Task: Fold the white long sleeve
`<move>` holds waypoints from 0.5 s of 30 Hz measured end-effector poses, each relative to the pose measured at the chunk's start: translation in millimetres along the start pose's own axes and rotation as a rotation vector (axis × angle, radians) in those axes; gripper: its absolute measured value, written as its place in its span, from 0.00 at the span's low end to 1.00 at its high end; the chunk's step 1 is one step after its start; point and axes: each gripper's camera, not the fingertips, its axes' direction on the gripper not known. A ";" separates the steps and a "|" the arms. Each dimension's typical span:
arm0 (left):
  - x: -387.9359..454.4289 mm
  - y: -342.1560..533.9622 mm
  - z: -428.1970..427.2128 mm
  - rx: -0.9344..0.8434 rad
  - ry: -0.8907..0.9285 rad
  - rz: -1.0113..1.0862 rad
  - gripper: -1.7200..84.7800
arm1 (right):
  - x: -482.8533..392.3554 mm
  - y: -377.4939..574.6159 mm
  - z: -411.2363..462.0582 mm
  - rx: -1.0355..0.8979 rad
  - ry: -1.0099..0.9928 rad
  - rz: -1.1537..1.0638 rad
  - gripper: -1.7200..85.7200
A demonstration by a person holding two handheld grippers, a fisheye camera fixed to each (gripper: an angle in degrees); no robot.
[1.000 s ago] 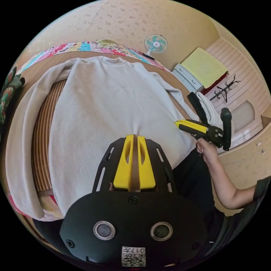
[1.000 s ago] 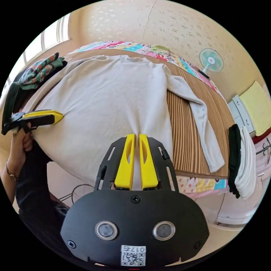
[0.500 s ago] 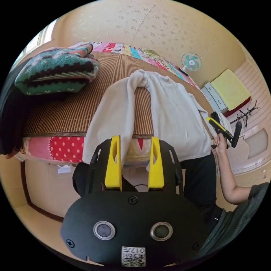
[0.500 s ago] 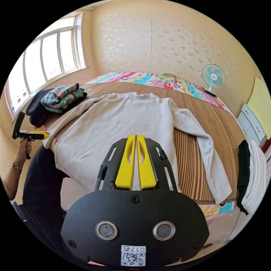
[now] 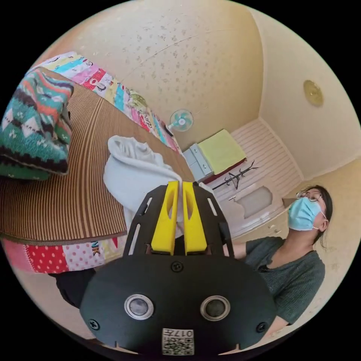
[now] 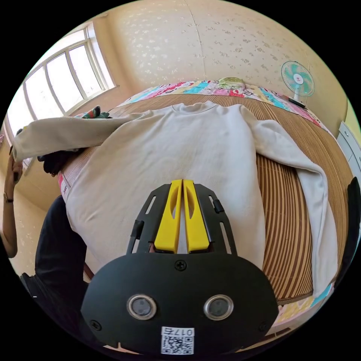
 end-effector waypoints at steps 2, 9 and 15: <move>30.6 -42.0 16.1 -0.026 -0.023 0.075 0.02 | -0.2 7.9 -5.6 0.009 0.023 -0.014 0.03; 76.9 -193.4 236.6 -0.307 0.077 0.270 0.11 | 5.1 22.4 -21.7 0.011 0.041 -0.023 0.03; -20.9 -220.4 317.6 -0.310 0.061 0.152 0.04 | 21.5 30.8 -36.0 0.010 -0.018 0.004 0.03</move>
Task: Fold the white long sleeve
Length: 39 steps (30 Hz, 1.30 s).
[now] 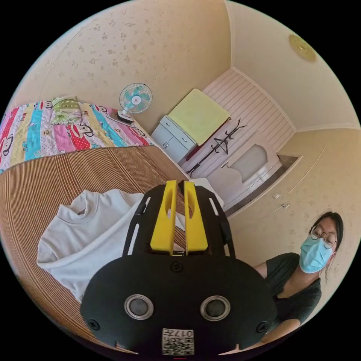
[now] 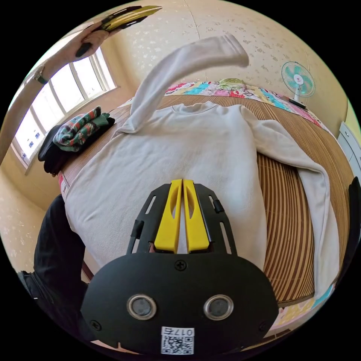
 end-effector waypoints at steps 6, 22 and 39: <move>-131.4 95.1 -15.5 -0.017 -0.494 -0.367 0.09 | 2.8 5.8 -12.5 0.003 -0.005 0.002 0.03; -223.3 145.4 -58.6 -0.016 -0.850 -0.570 0.09 | -10.2 6.3 -36.0 0.007 0.029 -0.018 0.03; -204.0 241.0 -104.7 0.220 -0.474 -0.460 0.18 | -24.1 -16.9 -53.1 0.011 0.044 -0.028 0.03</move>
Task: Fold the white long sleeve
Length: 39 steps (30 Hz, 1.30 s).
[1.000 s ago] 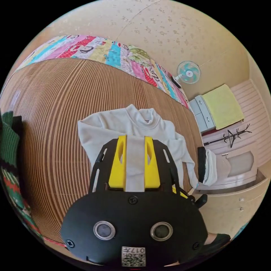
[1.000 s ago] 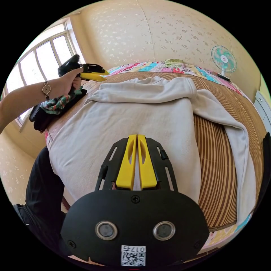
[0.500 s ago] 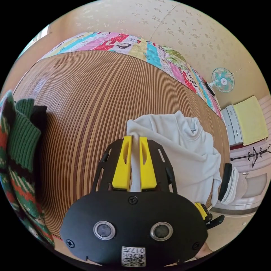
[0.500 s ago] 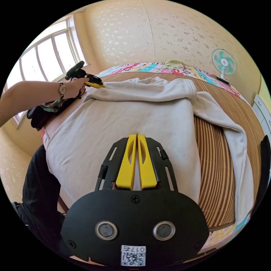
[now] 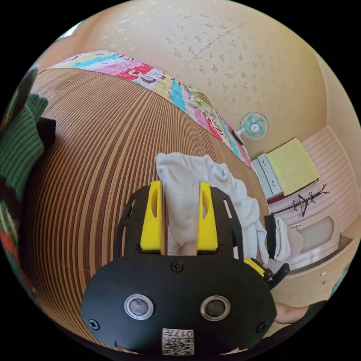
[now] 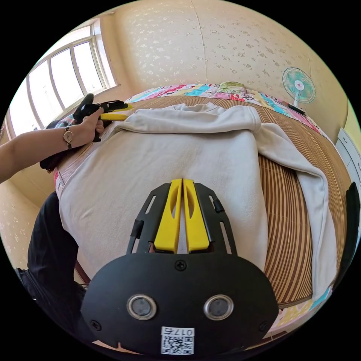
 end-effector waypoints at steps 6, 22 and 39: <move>9.1 26.9 -1.4 -0.195 -0.183 0.134 0.08 | -1.3 -14.5 -8.1 -0.001 -0.001 0.002 0.03; 102.1 217.0 -58.7 0.023 -0.304 0.372 0.01 | 11.5 -67.5 -35.4 0.001 -0.013 0.008 0.03; 106.5 281.0 -21.9 0.009 -0.413 0.365 0.01 | 60.8 -156.9 -122.6 -0.097 0.086 0.146 0.03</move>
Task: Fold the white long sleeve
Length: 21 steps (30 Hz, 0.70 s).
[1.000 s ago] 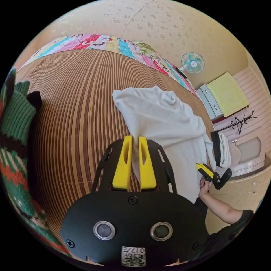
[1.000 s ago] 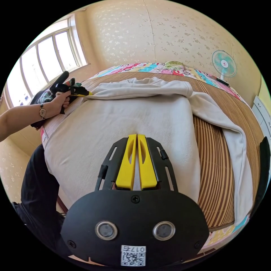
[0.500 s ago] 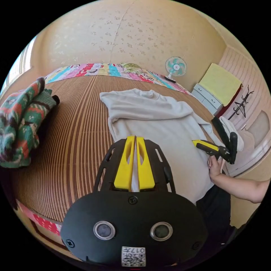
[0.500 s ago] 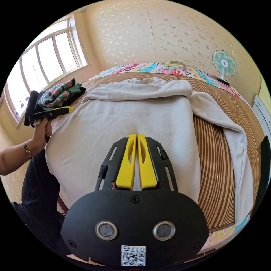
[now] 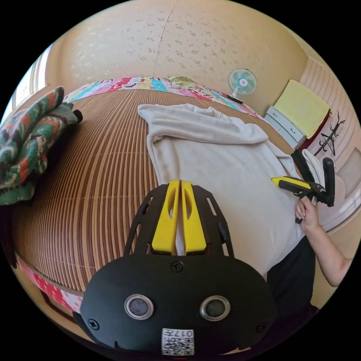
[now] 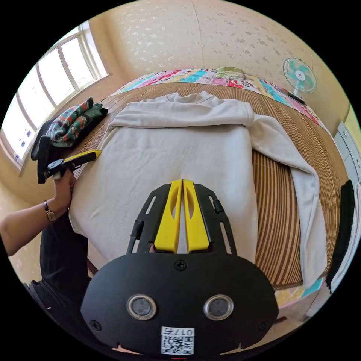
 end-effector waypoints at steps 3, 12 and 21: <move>17.5 3.6 0.5 0.001 -0.069 0.033 0.01 | 70.1 39.4 -69.8 0.184 0.040 0.424 0.03; 37.3 13.2 0.3 0.007 -0.091 0.044 0.01 | 268.6 151.8 -113.3 0.453 -0.488 1.066 0.14; 57.8 19.9 -0.2 0.011 -0.120 0.058 0.01 | 314.7 126.3 -121.9 0.382 -0.358 1.216 0.07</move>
